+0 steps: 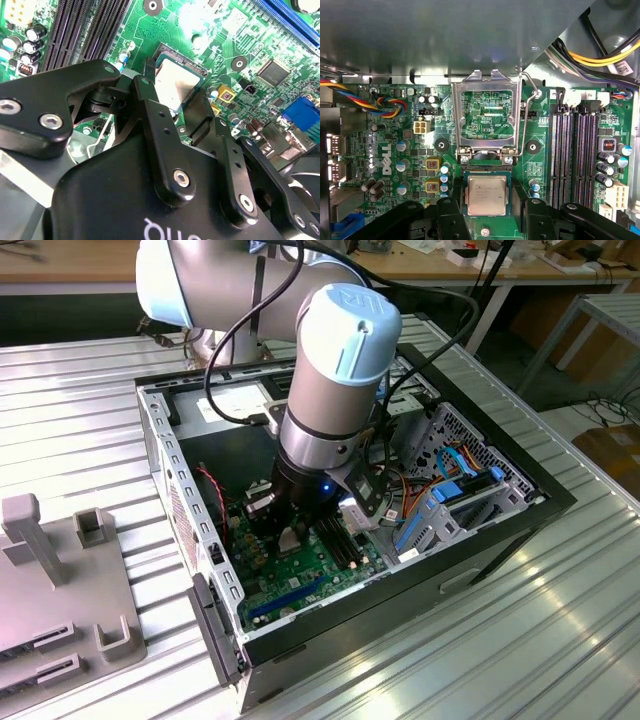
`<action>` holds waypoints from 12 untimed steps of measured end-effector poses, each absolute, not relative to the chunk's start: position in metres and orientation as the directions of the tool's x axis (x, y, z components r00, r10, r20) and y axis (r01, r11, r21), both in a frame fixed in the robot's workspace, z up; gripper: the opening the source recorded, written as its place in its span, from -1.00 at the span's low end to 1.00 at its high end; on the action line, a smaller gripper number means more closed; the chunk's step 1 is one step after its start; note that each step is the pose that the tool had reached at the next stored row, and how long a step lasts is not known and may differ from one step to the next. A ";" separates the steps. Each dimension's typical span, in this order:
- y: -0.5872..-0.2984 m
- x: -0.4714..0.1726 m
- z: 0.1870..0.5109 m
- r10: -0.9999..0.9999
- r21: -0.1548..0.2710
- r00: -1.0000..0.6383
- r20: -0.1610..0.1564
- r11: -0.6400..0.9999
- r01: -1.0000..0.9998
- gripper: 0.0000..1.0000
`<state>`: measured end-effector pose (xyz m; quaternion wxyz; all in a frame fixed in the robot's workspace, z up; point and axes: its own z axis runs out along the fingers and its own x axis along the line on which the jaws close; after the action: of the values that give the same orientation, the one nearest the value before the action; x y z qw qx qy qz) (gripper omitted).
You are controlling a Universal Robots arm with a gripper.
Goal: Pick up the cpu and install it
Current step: 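Place the cpu into insertion slot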
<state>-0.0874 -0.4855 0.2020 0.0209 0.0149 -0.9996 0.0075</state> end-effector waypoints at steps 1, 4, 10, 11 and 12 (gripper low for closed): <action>-0.486 -0.087 0.202 -0.030 -0.015 -0.999 0.042 0.999 -0.030 -0.05; -0.486 -0.087 0.202 -0.030 -0.014 -0.999 0.042 0.999 -0.030 -0.05; -0.487 -0.088 0.200 -0.030 -0.006 -0.999 0.042 1.000 -0.030 -0.05; -0.487 -0.088 0.200 -0.030 -0.006 -0.999 0.042 1.000 -0.030 -0.05; -0.487 -0.088 0.200 -0.030 -0.006 -0.999 0.042 1.000 -0.030 -0.05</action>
<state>-0.0877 -0.4875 0.1998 0.0207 0.0150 -0.9997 0.0032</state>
